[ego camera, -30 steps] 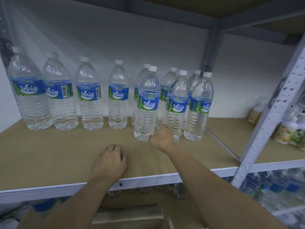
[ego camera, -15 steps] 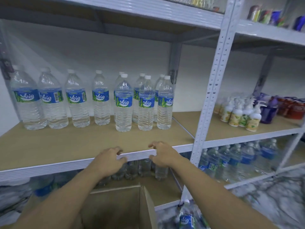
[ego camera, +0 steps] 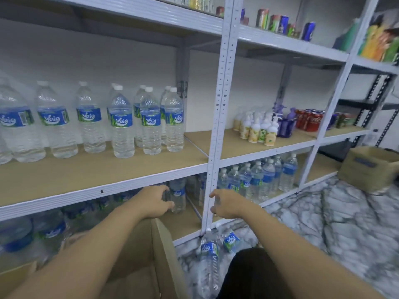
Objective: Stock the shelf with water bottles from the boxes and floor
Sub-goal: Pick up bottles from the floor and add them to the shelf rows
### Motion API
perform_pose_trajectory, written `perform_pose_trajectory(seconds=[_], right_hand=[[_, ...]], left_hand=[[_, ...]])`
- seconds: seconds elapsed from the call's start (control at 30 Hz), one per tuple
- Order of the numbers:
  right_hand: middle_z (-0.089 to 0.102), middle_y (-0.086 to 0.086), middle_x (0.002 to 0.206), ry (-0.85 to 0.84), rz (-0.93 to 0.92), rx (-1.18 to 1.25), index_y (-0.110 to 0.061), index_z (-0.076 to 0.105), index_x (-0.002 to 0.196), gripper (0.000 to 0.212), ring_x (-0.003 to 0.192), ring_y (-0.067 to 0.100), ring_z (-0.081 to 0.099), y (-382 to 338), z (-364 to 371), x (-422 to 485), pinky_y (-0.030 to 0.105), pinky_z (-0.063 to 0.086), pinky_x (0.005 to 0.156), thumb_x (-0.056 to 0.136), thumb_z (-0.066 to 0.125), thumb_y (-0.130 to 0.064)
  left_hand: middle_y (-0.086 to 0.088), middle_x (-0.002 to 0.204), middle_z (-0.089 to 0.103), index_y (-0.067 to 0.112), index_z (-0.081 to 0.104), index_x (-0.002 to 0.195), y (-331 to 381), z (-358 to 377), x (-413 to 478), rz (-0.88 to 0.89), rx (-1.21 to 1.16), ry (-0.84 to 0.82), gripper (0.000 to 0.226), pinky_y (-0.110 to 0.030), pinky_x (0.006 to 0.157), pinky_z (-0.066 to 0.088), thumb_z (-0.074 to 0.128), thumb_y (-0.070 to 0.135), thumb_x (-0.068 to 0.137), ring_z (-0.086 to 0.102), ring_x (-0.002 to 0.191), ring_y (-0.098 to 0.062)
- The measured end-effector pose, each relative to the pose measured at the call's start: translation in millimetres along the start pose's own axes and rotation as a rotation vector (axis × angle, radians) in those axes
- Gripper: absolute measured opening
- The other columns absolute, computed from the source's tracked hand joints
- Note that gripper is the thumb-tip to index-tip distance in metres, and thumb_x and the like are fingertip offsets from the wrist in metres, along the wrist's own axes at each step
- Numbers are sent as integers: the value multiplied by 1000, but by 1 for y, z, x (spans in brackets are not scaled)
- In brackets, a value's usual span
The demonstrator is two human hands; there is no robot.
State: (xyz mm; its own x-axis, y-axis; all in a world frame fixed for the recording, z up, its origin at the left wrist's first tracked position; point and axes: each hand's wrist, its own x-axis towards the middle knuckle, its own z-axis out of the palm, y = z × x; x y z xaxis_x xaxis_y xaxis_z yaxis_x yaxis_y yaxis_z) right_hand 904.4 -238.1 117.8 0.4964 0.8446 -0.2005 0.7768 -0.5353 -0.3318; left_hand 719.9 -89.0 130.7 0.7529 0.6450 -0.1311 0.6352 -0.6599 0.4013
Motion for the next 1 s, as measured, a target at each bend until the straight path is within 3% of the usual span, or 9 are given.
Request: perform_pose_trajectory(seconds=[0.2, 0.33, 0.53, 0.67, 0.83, 1.0], right_hand=[[49, 8, 143, 19, 126, 17, -19, 41, 145, 53, 122, 27, 53, 34, -2, -43, 35, 45, 99, 96, 57, -30], [46, 10, 145, 4, 208, 45, -20, 40, 145, 54, 123, 29, 52, 55, 7, -60, 38, 47, 99, 96, 59, -32], [50, 11, 141, -45, 278, 71, -19, 36, 147, 55, 119, 29, 56, 93, 20, -48, 39, 49, 96, 97, 56, -30], [47, 10, 145, -67, 313, 67, -19, 38, 148, 56, 122, 28, 54, 126, 34, -21, 36, 46, 95, 96, 57, -32], [42, 12, 149, -135, 384, 101, -16, 35, 149, 61, 131, 29, 47, 176, 71, 33, 33, 41, 101, 96, 57, -35], [37, 14, 154, -199, 471, 172, -14, 27, 153, 69, 138, 30, 41, 223, 131, 100, 34, 39, 106, 95, 57, -35]], left_hand=[[-7, 152, 37, 20, 34, 148, 57, 10, -2, 78, 53, -118, 66, -31, 105, 38, 56, 47, 92, 41, 135, -25], [-8, 141, 49, 18, 43, 141, 80, 35, 3, 135, 65, -170, 58, -30, 97, 43, 57, 46, 91, 50, 123, -25], [-9, 142, 48, 16, 42, 143, 103, 78, 38, 135, 4, -224, 61, -35, 102, 43, 58, 42, 90, 51, 124, -26], [-7, 132, 53, 15, 49, 133, 114, 114, 75, 125, -6, -256, 46, -28, 84, 43, 55, 37, 93, 52, 101, -18], [-14, 143, 46, 12, 40, 142, 115, 170, 135, 45, 94, -349, 56, -31, 97, 43, 55, 35, 92, 50, 124, -28], [-14, 142, 46, 6, 40, 141, 92, 222, 205, 53, 176, -446, 65, -33, 97, 43, 50, 50, 94, 49, 125, -30]])
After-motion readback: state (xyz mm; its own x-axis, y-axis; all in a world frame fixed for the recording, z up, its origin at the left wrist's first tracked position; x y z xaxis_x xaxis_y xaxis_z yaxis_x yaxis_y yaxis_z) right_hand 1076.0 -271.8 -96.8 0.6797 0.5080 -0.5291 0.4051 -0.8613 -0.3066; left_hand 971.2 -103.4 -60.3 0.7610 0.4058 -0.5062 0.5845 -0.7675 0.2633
